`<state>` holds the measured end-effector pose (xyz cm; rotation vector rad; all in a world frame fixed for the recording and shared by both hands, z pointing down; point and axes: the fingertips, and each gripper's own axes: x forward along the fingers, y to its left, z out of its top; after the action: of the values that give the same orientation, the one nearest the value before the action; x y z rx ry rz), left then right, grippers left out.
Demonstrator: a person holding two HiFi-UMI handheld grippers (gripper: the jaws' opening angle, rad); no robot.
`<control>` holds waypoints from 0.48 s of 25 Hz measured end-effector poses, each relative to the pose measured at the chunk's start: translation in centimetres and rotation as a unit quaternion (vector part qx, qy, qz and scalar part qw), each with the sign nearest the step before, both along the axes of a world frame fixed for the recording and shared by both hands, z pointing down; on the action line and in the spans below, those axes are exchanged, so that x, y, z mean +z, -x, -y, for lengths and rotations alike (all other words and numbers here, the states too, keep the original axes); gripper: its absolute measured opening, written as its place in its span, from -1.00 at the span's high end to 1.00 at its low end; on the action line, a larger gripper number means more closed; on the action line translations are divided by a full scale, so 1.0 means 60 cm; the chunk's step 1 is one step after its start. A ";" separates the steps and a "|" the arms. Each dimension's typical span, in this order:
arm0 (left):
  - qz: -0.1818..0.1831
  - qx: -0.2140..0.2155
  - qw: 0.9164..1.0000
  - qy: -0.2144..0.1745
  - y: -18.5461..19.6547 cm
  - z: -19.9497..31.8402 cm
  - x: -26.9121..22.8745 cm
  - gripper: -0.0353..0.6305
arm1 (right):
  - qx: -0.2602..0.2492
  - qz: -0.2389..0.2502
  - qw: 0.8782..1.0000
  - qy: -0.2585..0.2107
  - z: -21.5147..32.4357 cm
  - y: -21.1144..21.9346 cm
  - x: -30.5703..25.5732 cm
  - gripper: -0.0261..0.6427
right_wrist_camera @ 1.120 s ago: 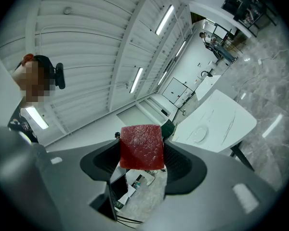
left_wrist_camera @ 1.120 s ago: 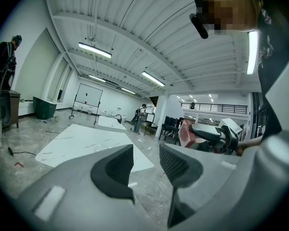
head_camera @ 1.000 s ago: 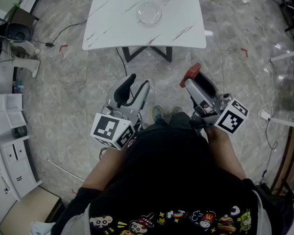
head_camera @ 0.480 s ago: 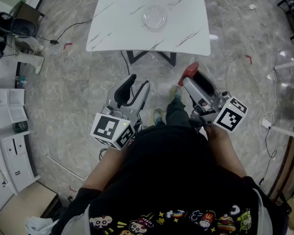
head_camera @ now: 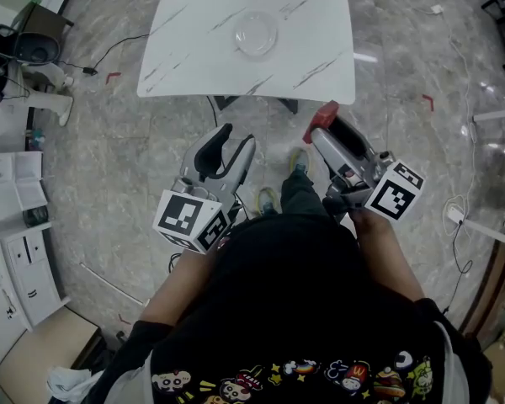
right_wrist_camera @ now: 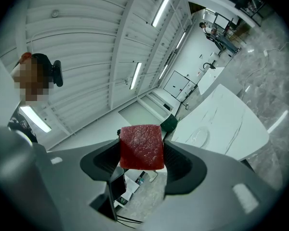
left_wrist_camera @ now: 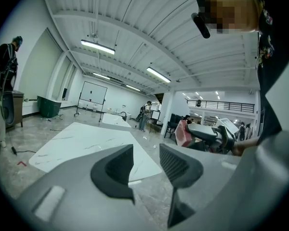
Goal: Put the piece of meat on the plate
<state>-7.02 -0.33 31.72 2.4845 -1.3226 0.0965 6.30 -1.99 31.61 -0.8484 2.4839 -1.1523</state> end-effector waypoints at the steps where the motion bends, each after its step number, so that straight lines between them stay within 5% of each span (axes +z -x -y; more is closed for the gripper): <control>1: 0.002 -0.001 1.000 0.002 -0.005 0.009 0.001 0.04 | -0.002 0.001 1.000 0.001 0.010 -0.005 0.001 0.01; 12: 0.020 -0.014 0.999 0.022 -0.057 0.101 0.017 0.04 | -0.026 0.012 0.999 0.019 0.109 -0.049 0.028 0.01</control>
<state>-3.61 -6.39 32.75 2.4379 -1.3558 0.1671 9.24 -8.51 33.26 -0.7785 2.4858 -1.2234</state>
